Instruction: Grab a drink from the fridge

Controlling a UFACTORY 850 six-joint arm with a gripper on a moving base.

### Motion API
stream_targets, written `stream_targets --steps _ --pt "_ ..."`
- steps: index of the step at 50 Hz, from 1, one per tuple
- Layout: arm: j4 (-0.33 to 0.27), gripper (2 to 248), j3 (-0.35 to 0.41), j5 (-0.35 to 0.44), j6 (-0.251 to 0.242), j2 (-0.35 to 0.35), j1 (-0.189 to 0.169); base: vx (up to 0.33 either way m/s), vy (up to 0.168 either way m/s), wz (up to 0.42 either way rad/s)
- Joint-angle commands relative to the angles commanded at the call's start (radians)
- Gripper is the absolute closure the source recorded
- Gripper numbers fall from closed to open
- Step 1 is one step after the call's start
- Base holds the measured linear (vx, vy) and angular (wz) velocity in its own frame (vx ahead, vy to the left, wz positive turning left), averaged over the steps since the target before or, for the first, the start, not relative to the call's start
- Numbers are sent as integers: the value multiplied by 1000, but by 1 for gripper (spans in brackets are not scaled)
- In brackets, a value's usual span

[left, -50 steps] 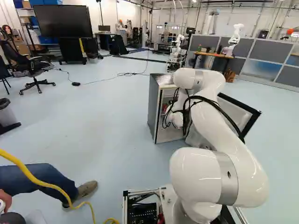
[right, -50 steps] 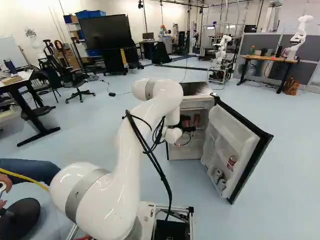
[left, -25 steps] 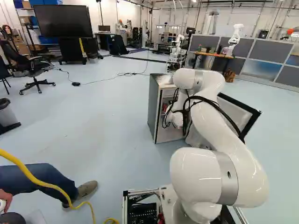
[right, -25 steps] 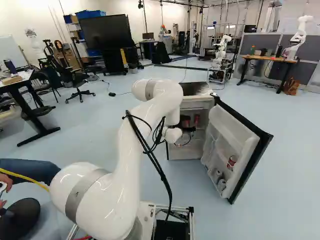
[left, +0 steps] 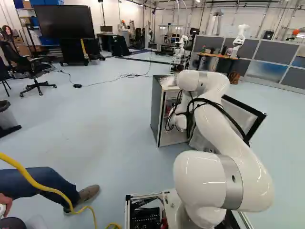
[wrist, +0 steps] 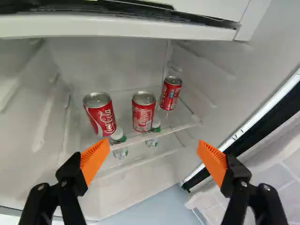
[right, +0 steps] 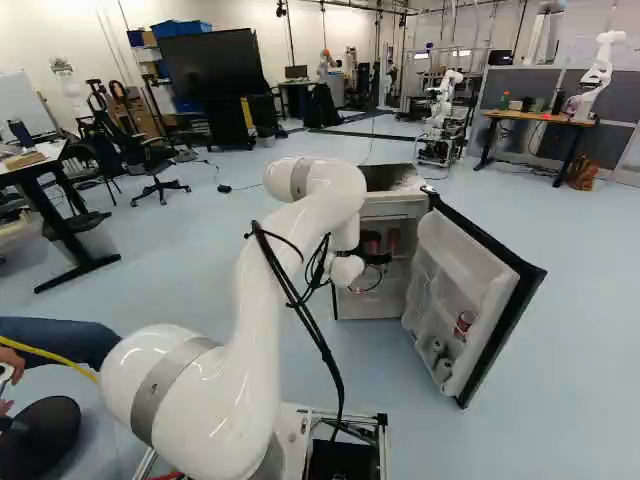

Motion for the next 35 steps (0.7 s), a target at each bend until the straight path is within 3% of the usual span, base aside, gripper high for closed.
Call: stream_targets --steps 35 --pt "0 3 0 0 0 0 0 1 -7 22"
